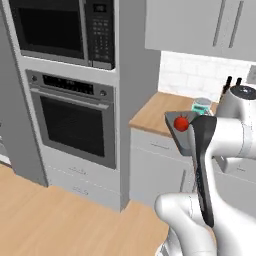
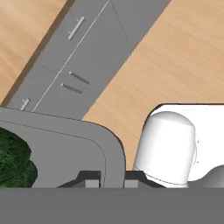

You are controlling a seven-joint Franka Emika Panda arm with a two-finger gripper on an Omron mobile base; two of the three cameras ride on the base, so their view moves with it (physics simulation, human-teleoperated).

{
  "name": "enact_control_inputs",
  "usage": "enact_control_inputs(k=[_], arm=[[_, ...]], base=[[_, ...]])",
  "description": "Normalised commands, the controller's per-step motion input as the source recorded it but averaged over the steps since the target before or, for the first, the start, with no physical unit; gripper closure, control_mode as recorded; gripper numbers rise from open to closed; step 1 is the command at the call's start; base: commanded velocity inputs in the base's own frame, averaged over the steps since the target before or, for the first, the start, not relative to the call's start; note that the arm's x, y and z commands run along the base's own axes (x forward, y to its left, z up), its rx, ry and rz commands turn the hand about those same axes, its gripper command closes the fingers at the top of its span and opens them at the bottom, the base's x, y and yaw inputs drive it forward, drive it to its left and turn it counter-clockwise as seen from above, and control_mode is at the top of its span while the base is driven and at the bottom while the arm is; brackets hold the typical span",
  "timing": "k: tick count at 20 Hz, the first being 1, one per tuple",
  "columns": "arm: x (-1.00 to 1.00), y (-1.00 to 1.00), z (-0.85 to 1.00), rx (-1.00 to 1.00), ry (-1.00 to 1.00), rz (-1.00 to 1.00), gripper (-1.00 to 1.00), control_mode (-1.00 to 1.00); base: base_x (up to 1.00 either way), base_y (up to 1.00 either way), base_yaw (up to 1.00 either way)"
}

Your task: Take the meat container that has the shrimp and place it on the second highest rack of the freezer. Then take the vegetable container that has the broccoli and tomato and place it on the highest rack of the freezer.

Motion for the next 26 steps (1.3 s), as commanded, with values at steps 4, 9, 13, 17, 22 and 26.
enact_control_inputs(k=[4,9,13,17,22,26], arm=[[0.00,0.00,0.00,0.00,0.00,0.00,1.00,1.00],[0.00,0.00,0.00,0.00,0.00,0.00,1.00,1.00],[0.00,0.00,0.00,0.00,0.00,0.00,1.00,1.00],[0.00,0.00,0.00,0.00,0.00,0.00,1.00,1.00],[0.00,0.00,0.00,0.00,0.00,0.00,1.00,1.00],[0.00,0.00,0.00,0.00,0.00,0.00,1.00,1.00]], base=[[-0.06,0.36,0.96],[0.27,0.43,0.73],[0.88,0.41,0.31],[1.00,0.36,0.14],[1.00,0.32,0.01],[1.00,0.35,-0.12]])
